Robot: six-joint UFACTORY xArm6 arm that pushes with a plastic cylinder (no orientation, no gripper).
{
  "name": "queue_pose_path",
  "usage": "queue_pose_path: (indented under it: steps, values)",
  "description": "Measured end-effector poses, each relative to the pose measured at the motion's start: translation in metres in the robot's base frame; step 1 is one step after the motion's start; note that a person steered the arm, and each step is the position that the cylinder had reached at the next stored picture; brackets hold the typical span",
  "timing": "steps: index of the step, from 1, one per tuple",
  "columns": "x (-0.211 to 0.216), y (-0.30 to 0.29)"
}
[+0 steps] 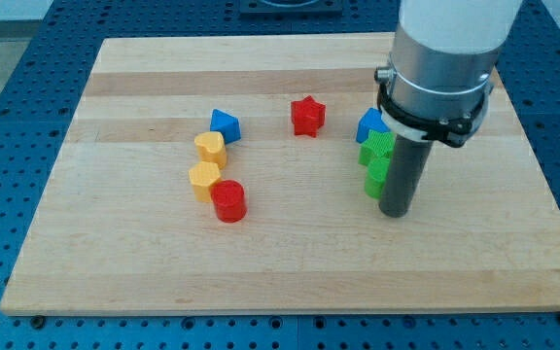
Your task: Push the red star slightly upwards
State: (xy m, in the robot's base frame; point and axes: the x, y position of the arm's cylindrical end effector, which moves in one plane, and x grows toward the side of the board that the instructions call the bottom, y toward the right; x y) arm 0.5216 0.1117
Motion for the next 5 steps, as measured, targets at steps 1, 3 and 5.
queue_pose_path:
  steps: [1,3,5]
  values:
    - [0.036,-0.030]
    - [0.067,-0.125]
    - [0.022,-0.126]
